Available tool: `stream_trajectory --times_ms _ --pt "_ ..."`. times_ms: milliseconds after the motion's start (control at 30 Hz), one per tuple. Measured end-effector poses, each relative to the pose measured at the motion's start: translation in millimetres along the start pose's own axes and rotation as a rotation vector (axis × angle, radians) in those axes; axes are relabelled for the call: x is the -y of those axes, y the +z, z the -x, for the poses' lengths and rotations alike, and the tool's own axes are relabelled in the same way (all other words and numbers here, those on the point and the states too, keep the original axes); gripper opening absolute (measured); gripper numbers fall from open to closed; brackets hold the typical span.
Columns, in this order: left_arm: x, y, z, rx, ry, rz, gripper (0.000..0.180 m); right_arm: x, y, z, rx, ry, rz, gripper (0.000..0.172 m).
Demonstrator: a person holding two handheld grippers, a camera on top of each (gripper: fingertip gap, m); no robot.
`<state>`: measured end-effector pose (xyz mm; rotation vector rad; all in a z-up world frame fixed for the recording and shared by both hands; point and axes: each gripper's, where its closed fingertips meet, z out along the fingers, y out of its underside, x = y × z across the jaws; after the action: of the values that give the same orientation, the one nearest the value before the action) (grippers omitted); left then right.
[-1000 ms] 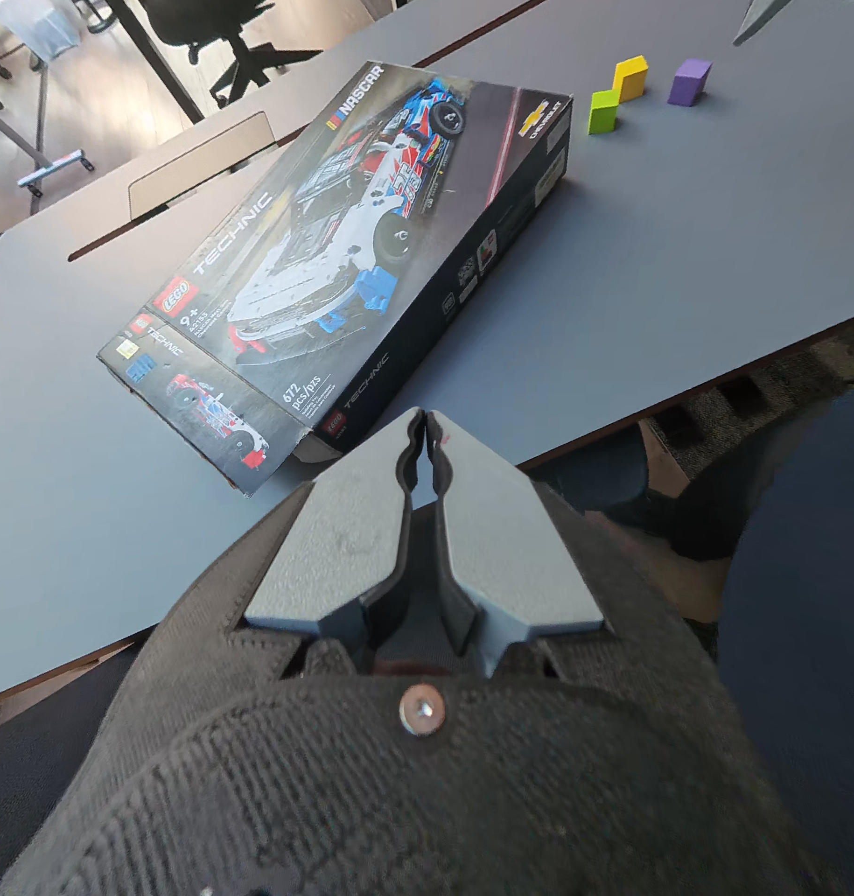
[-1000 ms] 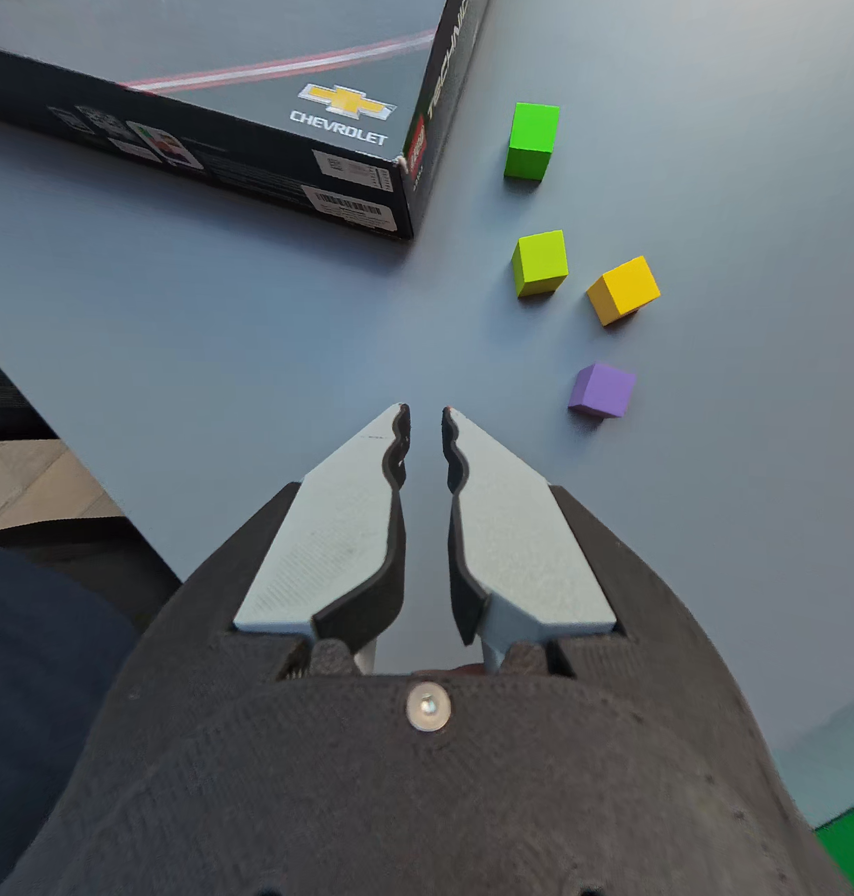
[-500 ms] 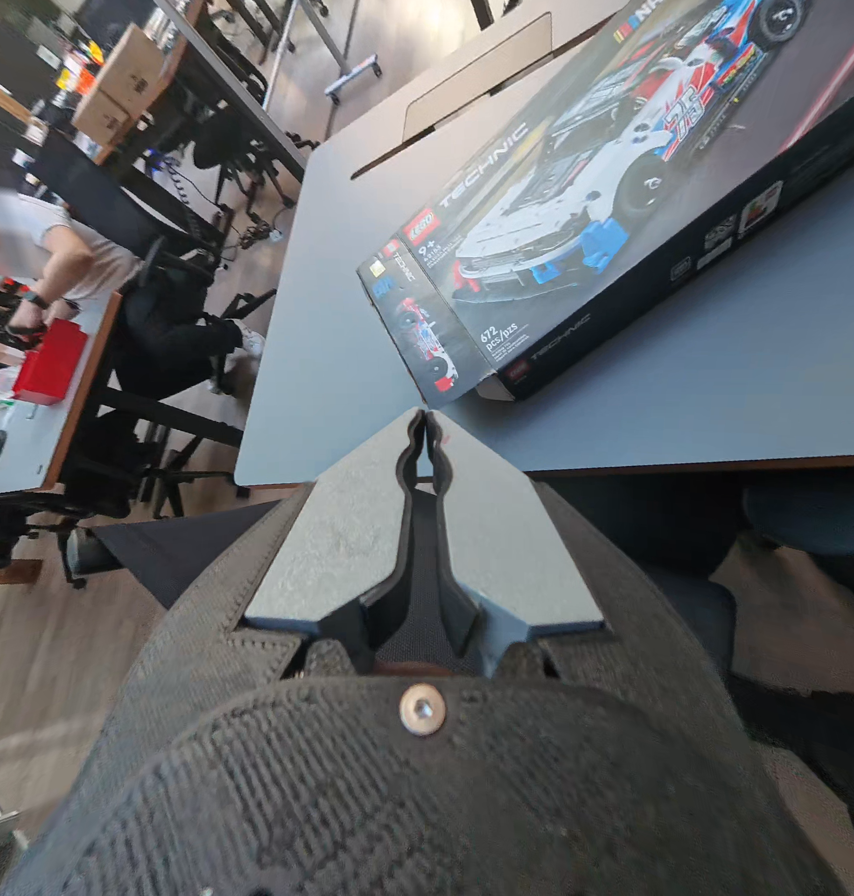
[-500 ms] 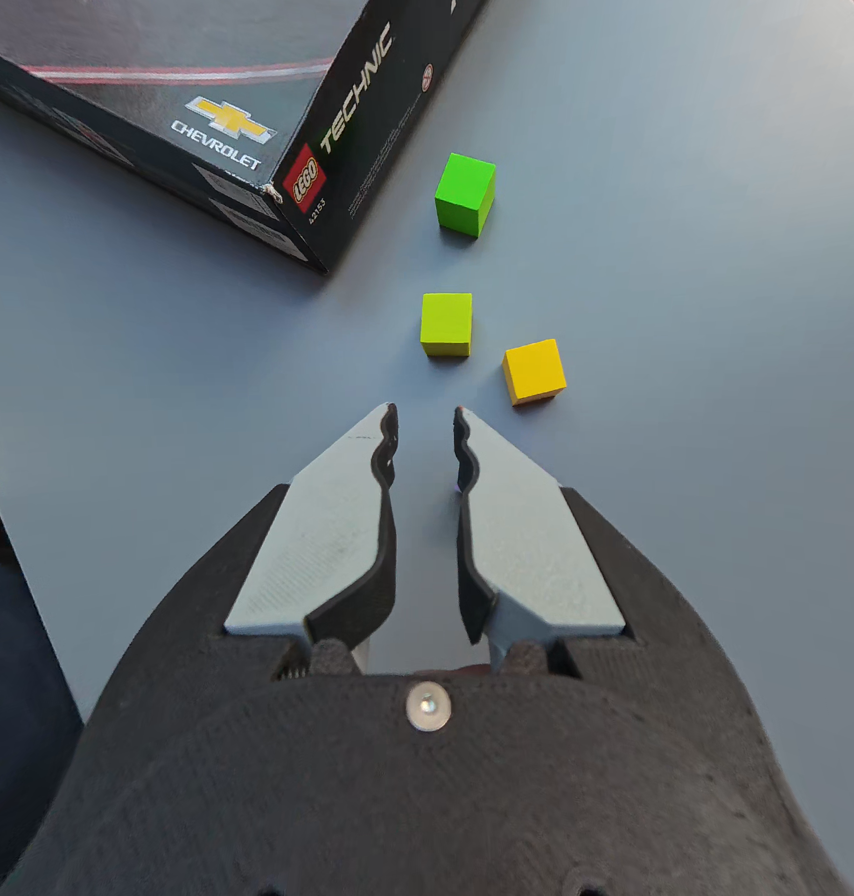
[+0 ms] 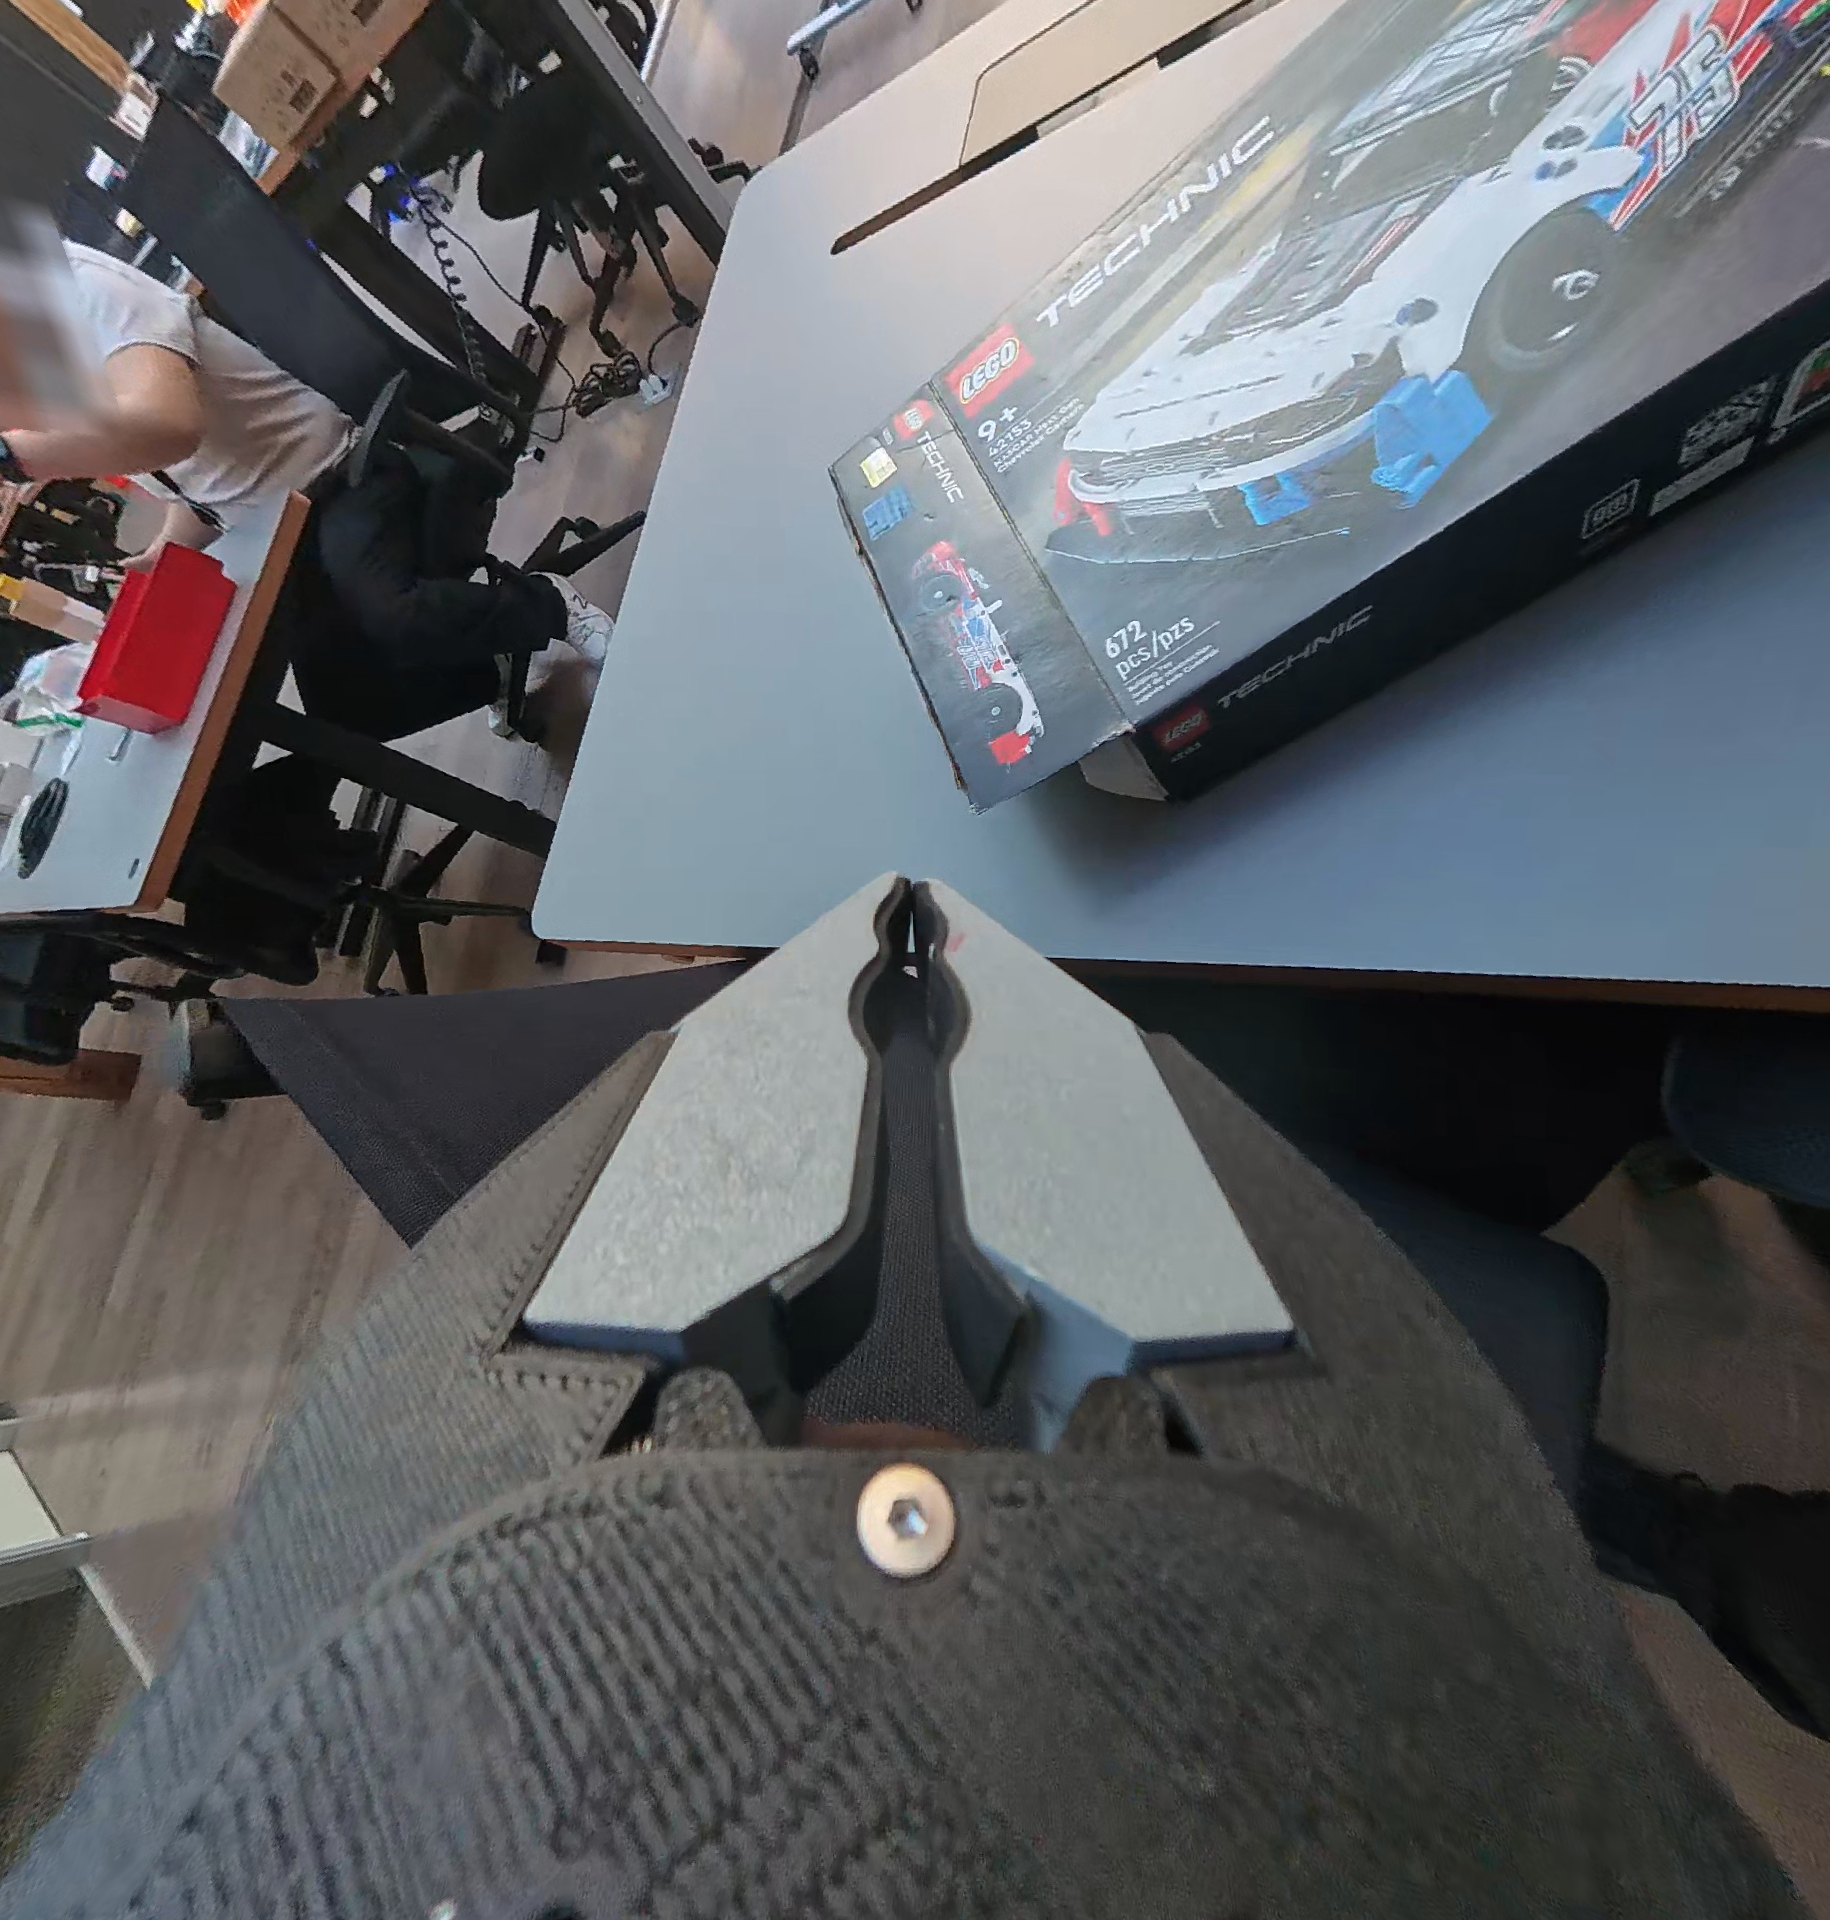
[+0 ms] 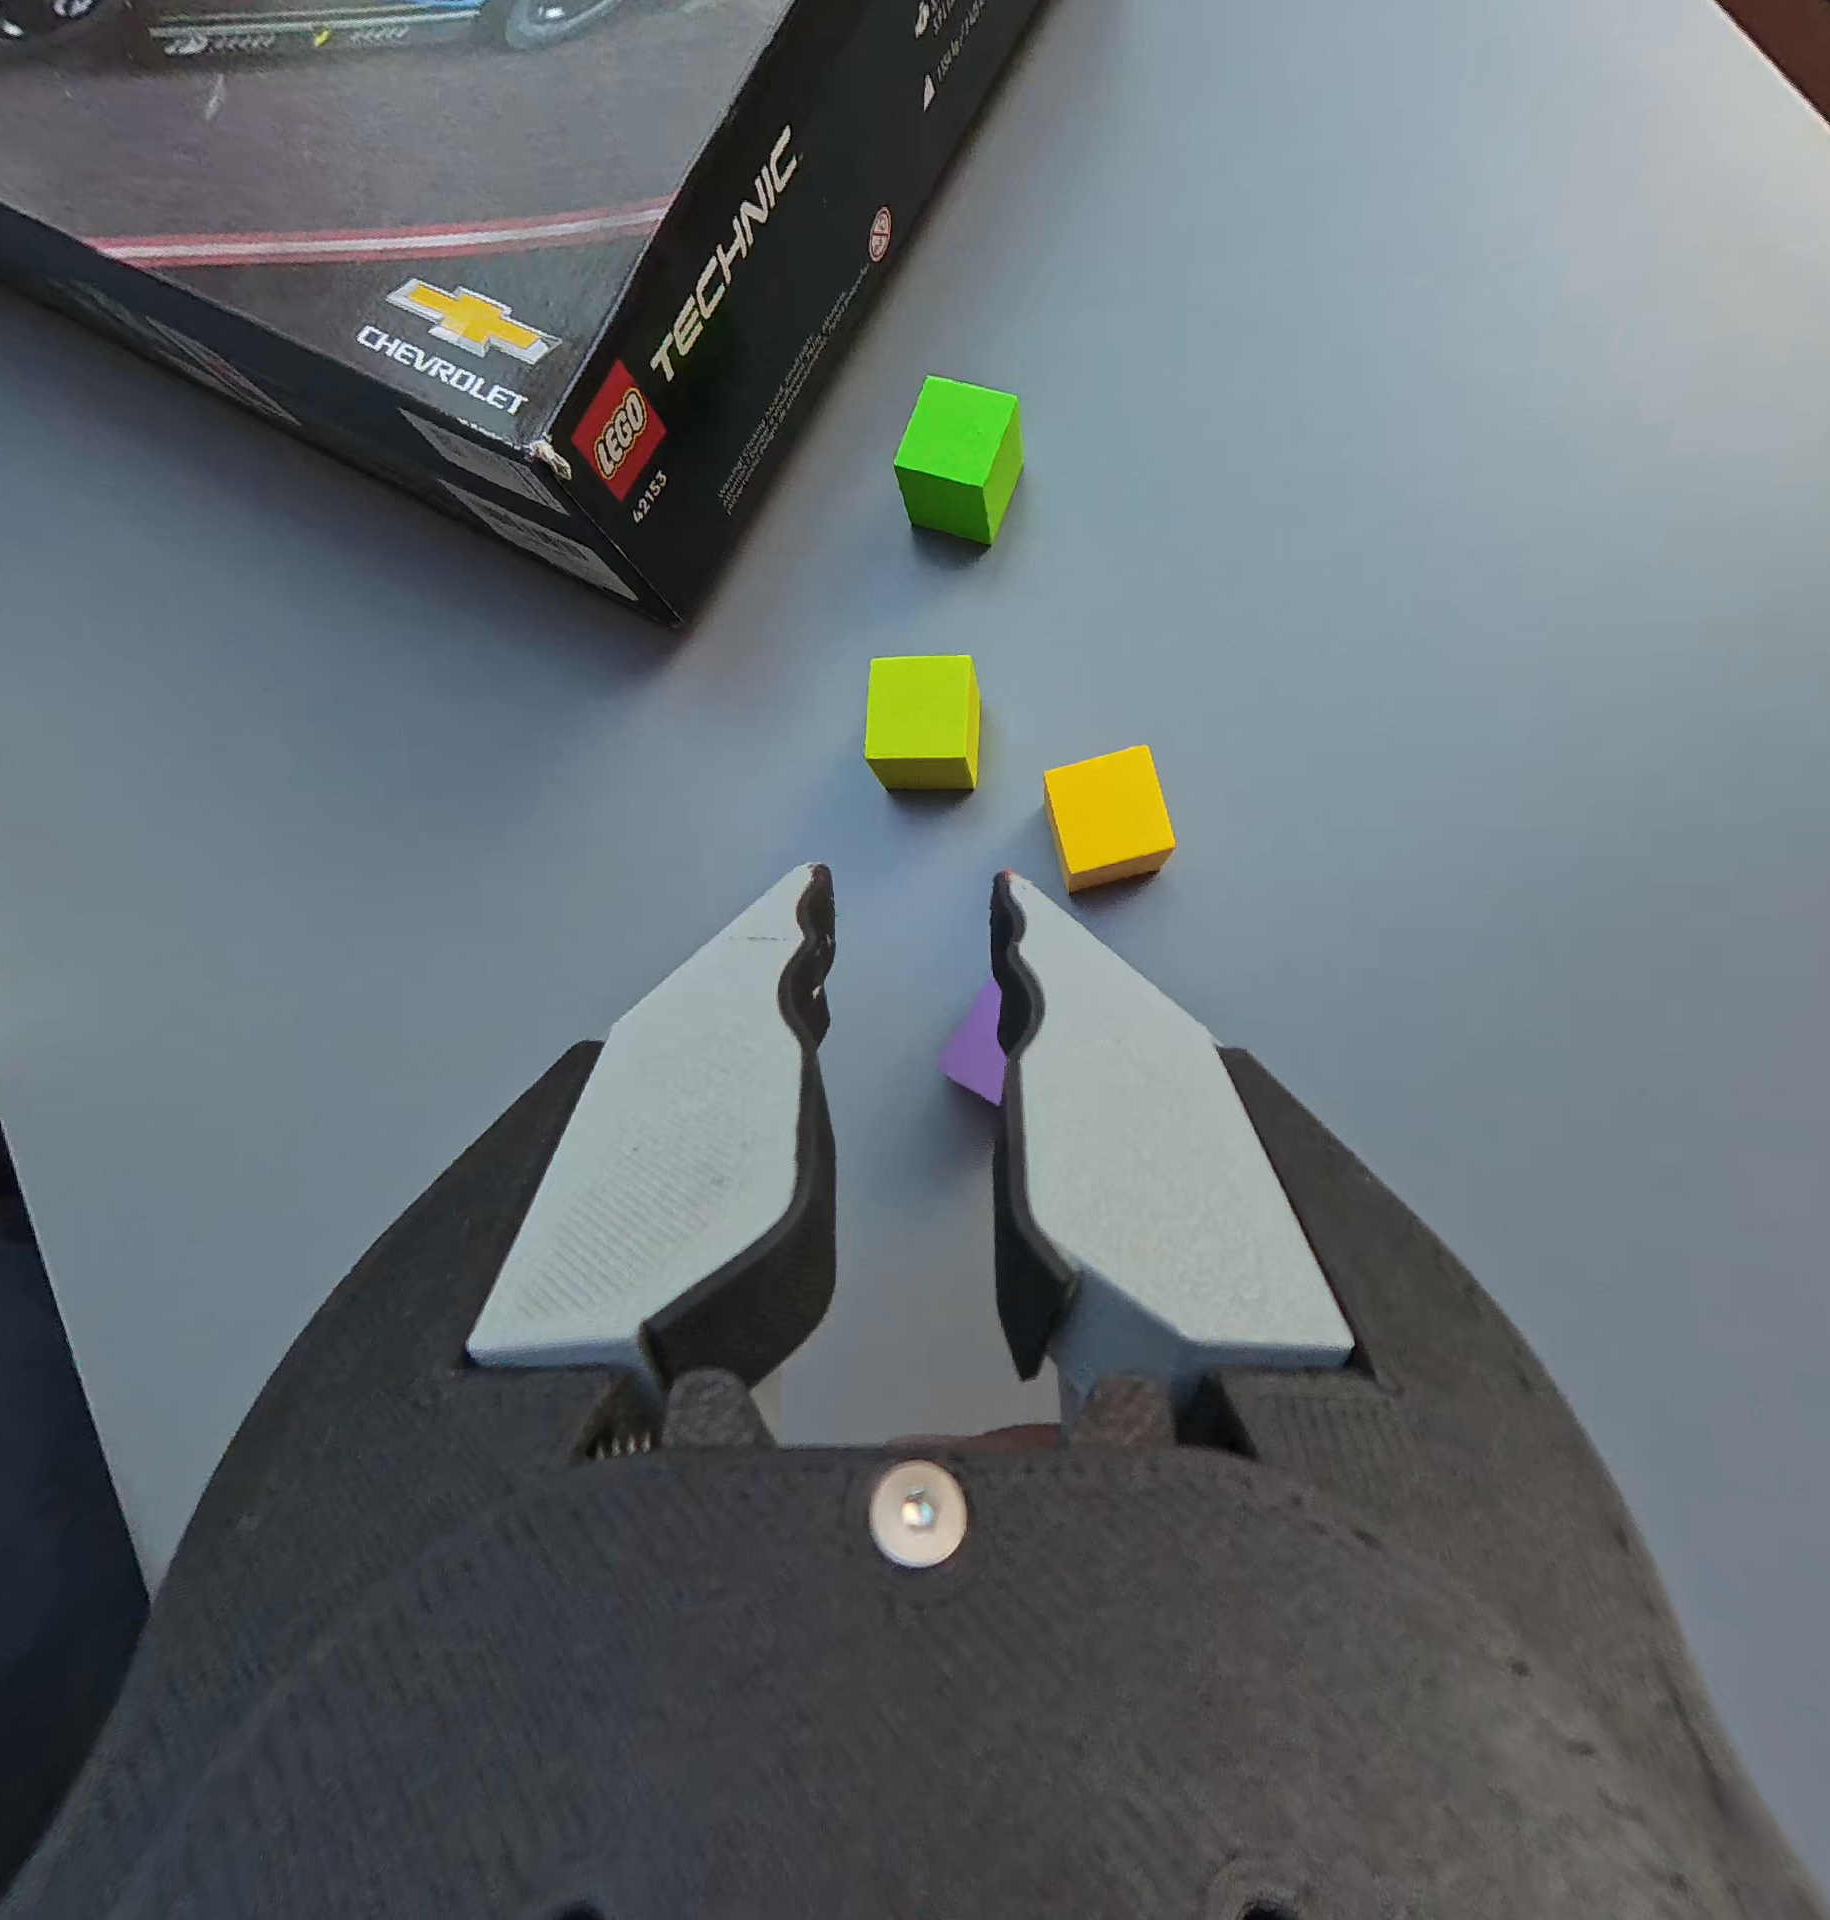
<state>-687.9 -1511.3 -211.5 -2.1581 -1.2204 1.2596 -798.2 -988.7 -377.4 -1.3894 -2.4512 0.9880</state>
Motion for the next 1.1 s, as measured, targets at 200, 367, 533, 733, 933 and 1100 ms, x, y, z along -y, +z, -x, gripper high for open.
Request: stream_trajectory --times_ms 200,367,533,733,933,1100 --pt "0 -1 1 0.016 0.013 -0.004 0.000 9 9 10 0.019 -0.040 0.006 0.028" --pt "0 -1 3 0.022 -0.007 -0.003 0.000 13 14 17 0.040 -0.048 0.006 0.028" --pt "0 -1 3 0.022 0.001 -0.003 0.000 12 14 13 0.029 -0.047 0.009 0.029" --pt "-1 0 2 0.020 -0.004 -0.001 0.000 10 7 -7 -0.029 -0.042 0.006 0.023" --pt "-1 0 4 0.029 -0.012 0.000 0.000 10 1 -22 -0.090 -0.027 -0.009 0.000" --pt "-2 0 4 0.029 -0.010 0.006 0.000 19 0 -21 -0.071 0.009 -0.055 0.015"
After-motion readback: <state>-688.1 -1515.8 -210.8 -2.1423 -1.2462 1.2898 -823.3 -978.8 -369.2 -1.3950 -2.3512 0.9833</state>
